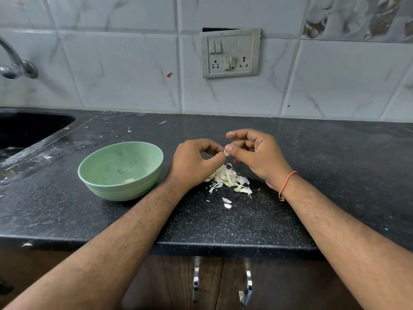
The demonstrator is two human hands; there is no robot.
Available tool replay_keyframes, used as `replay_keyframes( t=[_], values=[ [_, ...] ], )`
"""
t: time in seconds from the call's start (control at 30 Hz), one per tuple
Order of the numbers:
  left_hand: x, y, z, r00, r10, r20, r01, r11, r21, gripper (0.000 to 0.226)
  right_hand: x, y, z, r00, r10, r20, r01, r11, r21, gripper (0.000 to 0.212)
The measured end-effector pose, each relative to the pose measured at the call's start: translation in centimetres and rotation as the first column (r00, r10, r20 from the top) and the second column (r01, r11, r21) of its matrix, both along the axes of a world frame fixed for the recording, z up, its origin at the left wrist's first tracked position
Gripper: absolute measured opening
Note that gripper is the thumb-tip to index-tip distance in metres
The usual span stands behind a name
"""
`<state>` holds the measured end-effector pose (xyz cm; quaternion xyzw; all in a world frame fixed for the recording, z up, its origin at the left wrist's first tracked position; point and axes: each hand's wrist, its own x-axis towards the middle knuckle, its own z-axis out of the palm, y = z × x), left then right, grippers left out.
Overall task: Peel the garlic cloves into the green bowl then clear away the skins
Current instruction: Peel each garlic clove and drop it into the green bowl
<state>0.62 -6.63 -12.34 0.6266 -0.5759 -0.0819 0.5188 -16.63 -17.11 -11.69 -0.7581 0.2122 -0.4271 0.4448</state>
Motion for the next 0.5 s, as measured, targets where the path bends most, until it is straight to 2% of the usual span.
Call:
replay_keyframes(
  t=[0.23, 0.37, 0.5],
  values=[
    [0.12, -0.14, 0.03, 0.992, -0.039, -0.119, 0.046, 0.998, 0.052, 0.008, 0.22, 0.02, -0.17, 1.0, -0.019, -0.015, 0.018, 0.999, -0.035, 0.02],
    [0.19, -0.31, 0.19, 0.987, -0.01, -0.161, 0.014, 1.0, 0.027, 0.007, 0.05, 0.07, -0.13, 0.999, -0.031, -0.029, 0.031, 0.999, -0.016, 0.011],
    [0.17, -0.31, 0.3, 0.982, -0.001, -0.19, 0.008, 0.999, 0.034, 0.005, 0.01, 0.04, -0.2, 0.993, -0.076, -0.09, 0.068, 0.994, -0.088, 0.009]
  ],
)
